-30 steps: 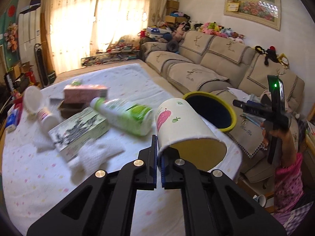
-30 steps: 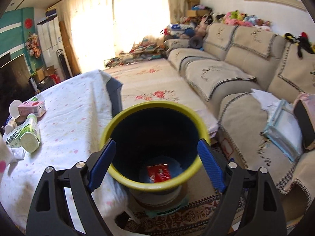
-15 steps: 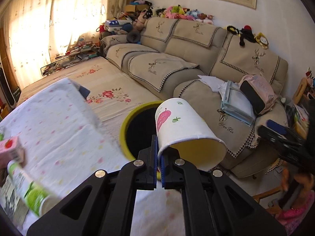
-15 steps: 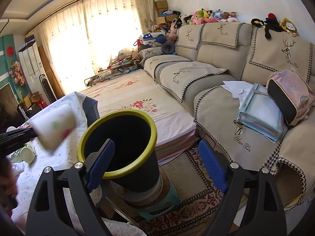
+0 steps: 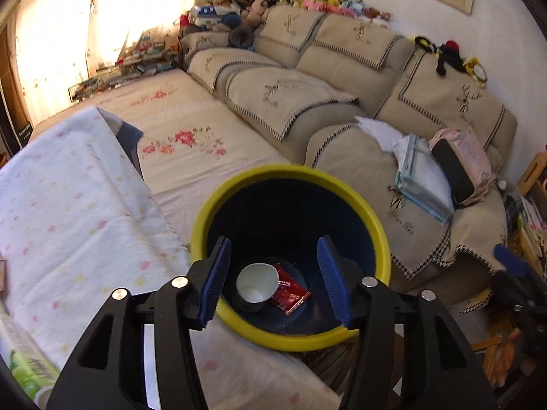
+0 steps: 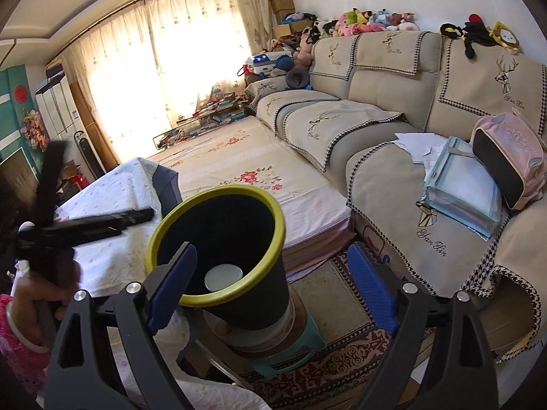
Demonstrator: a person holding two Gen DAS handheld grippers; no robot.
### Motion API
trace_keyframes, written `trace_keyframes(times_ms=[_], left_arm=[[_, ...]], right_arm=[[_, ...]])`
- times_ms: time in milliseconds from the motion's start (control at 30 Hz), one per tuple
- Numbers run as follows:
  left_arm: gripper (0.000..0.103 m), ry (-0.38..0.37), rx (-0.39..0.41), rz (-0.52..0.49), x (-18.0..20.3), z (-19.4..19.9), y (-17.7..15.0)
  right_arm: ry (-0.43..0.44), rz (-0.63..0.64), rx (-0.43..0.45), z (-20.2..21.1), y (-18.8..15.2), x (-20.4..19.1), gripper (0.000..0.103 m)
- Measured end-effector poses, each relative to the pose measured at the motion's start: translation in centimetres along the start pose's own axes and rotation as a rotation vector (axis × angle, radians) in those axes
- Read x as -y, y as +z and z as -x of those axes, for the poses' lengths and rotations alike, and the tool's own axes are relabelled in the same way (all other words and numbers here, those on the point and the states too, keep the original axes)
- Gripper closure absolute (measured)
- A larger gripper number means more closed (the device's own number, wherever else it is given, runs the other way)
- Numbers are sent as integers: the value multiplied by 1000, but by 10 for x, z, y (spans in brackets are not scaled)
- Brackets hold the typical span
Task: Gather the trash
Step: 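Carry the white paper cup over the yellow bin and open the left tool, then grasp the green coconut water bottle with the right tool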
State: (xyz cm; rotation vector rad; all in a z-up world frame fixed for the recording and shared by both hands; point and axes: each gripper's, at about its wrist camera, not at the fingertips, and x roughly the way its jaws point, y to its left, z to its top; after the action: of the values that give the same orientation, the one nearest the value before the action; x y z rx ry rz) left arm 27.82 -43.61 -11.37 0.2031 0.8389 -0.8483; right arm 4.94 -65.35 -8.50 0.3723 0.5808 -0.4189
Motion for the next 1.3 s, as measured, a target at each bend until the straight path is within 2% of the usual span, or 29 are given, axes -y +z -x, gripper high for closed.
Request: trace_keyframes(times_ms=[67,133,267,433,533,633,733,833,933,1067,1200,1300], left_arm=[[35,0,73,-5,-9,36,-4],[31,30,163,-7,-22,82,-12],[23,144,324,22,-63,173,-38],[19,299,433,120,-126,259,-83],[14,422,479,157,-170,289,-110],[14,517,492,210,-216,302,-136],[14,561,487,270,-260,303,-157],[14,568,468,339,-292,297,-173],[14,528,476,391,-303,295,-182],[14,532,475,428,-314,289,-187],[14,536,487,418,-312,290,-187],[14,539,496,414,-310,292,-189]], right_arm=[[12,12,-10,-4,-2,-9,18],[38,26,-26,-11,-4,-20,18],[116,79,-64,-27,-8,-55,18],[230,171,-105,-42,-12,-116,18],[304,232,-126,-49,-16,-157,18],[389,297,-140,-53,-21,-199,18],[452,383,-139,-55,-27,-240,18],[506,463,-126,-54,-32,-273,17],[518,546,-138,-62,-37,-295,14],[501,617,-165,-81,-39,-321,14],[483,636,-221,-99,-37,-332,14],[513,612,-278,-112,-37,-336,17]])
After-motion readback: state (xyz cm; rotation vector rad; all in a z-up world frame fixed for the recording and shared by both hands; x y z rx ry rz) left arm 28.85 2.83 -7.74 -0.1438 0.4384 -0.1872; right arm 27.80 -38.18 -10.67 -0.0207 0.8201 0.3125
